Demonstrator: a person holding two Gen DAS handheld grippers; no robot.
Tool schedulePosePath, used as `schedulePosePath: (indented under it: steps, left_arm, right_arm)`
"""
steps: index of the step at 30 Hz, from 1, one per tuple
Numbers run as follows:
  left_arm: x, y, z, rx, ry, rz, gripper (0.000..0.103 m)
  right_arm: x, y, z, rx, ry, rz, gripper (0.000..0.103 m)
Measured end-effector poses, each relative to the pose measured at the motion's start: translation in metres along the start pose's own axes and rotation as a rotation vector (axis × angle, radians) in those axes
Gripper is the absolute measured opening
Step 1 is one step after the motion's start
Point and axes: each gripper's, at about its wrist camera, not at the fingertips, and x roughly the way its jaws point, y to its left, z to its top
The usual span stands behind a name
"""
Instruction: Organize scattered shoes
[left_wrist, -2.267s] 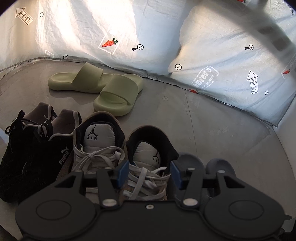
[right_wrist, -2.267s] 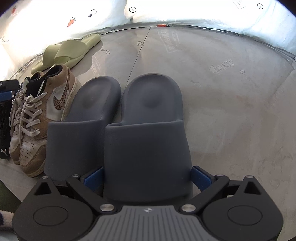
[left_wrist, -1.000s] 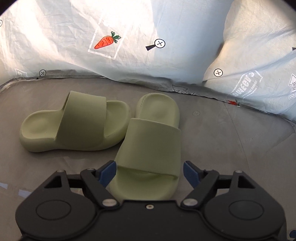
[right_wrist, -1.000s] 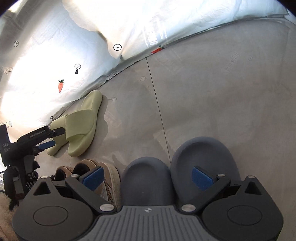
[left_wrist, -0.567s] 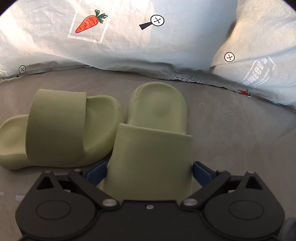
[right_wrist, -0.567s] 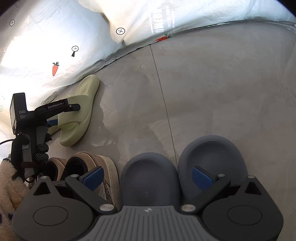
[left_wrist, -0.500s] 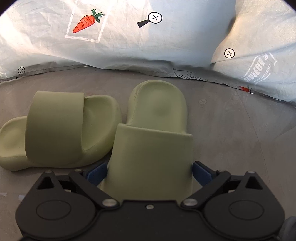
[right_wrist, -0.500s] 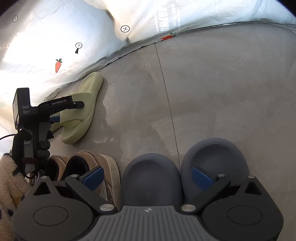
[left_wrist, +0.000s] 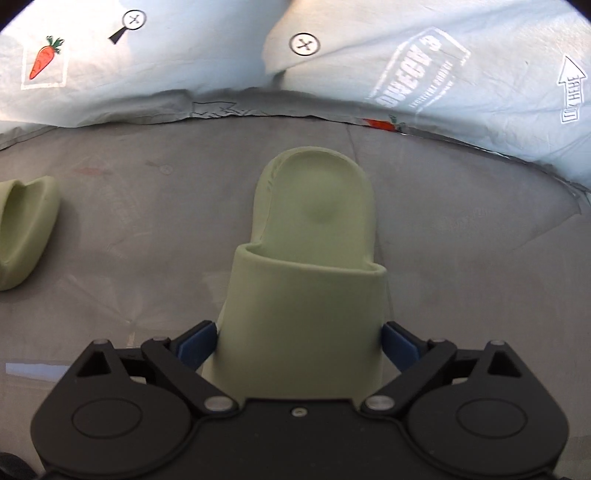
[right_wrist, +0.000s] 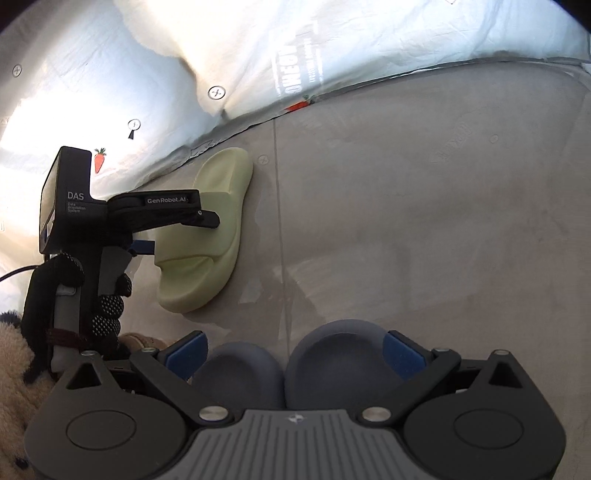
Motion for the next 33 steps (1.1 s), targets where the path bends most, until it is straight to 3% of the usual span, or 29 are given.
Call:
schedulePosePath:
  steps: [5,7,10,13,16,24,26,29,33]
  left_arm:
    - [-0.016,-0.017,0.003,-0.045,-0.03,-0.09,0.089]
    - [-0.033,-0.01,0.006,-0.045,-0.061,-0.137,0.089]
    - [-0.072,0.023,0.005,-0.059,-0.152,-0.149,0.089]
    - [-0.099,0.073,-0.013,-0.135,-0.209,-0.106,0.09]
    - [-0.117,0.13,-0.034,-0.256,-0.232,-0.011,0.09]
    - [-0.139,0.242,-0.083,-0.498,-0.239,0.136,0.09]
    - [-0.144,0.261,-0.092,-0.54,-0.243,0.157,0.09]
    - [-0.142,0.277,-0.096,-0.572,-0.243,0.168,0.09]
    - [-0.143,0.271,-0.092,-0.54,-0.253,0.155,0.089]
  right_arm:
    - [-0.019,-0.03,-0.001,0.059,-0.048,-0.046,0.101]
    - [-0.02,-0.032,-0.004,0.067,-0.059,-0.057,0.101]
    - [-0.01,-0.018,-0.006,0.037,-0.069,-0.056,0.101]
    - [0.013,0.013,-0.004,-0.036,-0.077,-0.043,0.101]
    - [0.048,0.061,0.005,-0.138,-0.088,-0.047,0.101]
    - [0.169,0.153,0.059,-0.355,-0.046,-0.251,0.103]
    - [0.184,0.155,0.058,-0.411,-0.016,-0.297,0.103]
    - [0.18,0.139,0.059,-0.413,-0.016,-0.253,0.102]
    - [0.176,0.114,0.066,-0.409,-0.021,-0.256,0.101]
